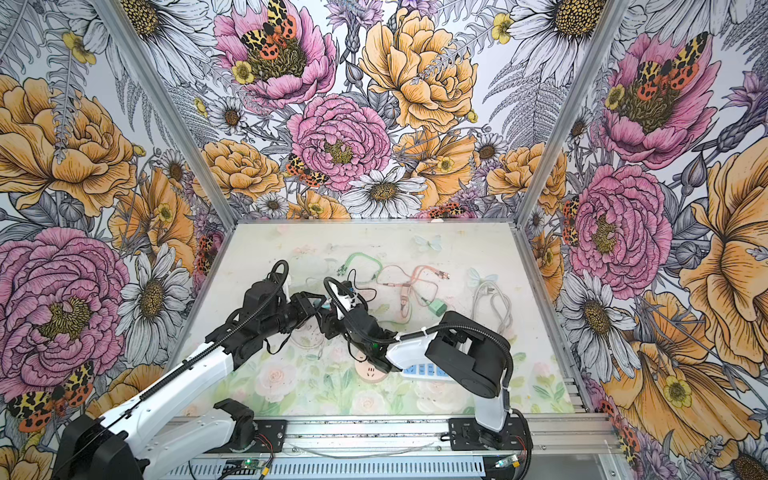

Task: Insert the plug
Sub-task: 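Bring the right gripper to the teal charger and grasp it from the left gripper, then open the left gripper while the right gripper carries the charger toward the socket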

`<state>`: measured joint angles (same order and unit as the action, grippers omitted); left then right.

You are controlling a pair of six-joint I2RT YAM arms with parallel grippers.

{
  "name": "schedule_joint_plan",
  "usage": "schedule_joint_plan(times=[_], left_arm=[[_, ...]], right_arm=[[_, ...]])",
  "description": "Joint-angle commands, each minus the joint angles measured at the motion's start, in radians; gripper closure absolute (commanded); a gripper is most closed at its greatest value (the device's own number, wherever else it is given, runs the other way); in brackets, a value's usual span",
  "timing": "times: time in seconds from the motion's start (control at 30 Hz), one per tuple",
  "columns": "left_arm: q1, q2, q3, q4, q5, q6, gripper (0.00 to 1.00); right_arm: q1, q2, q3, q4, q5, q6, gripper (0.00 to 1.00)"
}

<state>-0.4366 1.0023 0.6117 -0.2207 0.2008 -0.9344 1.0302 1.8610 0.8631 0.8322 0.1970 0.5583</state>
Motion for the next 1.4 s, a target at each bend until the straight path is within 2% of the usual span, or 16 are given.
schedule_joint_plan(times=[0.0, 0.1, 0.27, 0.33, 0.43, 0.6, 0.97, 1.03, 1.07, 1.27, 1.37], left_arm=[[-0.008, -0.01, -0.006, 0.032, 0.019, 0.0, 0.58], [-0.008, -0.008, -0.006, 0.031, 0.017, 0.001, 0.58], [-0.007, -0.018, -0.003, 0.012, 0.005, 0.006, 0.58], [-0.006, -0.025, -0.002, 0.003, -0.001, 0.007, 0.58], [-0.006, -0.031, -0.005, 0.0, -0.004, 0.005, 0.59], [-0.008, -0.029, -0.01, 0.001, -0.005, 0.0, 0.59], [-0.012, -0.034, -0.041, 0.049, 0.006, -0.024, 0.6], [-0.013, -0.032, -0.051, 0.072, 0.006, -0.039, 0.6], [-0.013, -0.03, -0.054, 0.087, 0.011, -0.048, 0.6], [-0.019, -0.036, -0.02, 0.026, -0.017, -0.012, 0.42], [-0.017, -0.067, 0.007, -0.042, -0.046, 0.025, 0.34]], right_arm=[[-0.001, -0.016, -0.012, 0.076, 0.077, 0.005, 0.53], [0.0, -0.027, -0.032, 0.1, 0.097, 0.002, 0.65], [-0.001, -0.039, -0.048, 0.098, 0.098, -0.007, 0.71], [-0.004, -0.045, -0.048, 0.088, 0.084, -0.007, 0.67], [-0.005, -0.047, -0.053, 0.096, 0.073, -0.006, 0.55], [-0.005, -0.028, -0.091, 0.24, 0.093, 0.017, 0.51], [-0.001, 0.01, -0.036, 0.154, 0.039, 0.02, 0.64], [-0.002, 0.005, -0.017, 0.092, 0.042, 0.019, 0.69], [-0.002, 0.001, -0.006, 0.051, 0.046, 0.017, 0.75], [-0.005, -0.034, 0.006, -0.051, 0.072, -0.031, 1.0], [-0.016, -0.063, -0.005, -0.076, 0.073, -0.057, 1.0]])
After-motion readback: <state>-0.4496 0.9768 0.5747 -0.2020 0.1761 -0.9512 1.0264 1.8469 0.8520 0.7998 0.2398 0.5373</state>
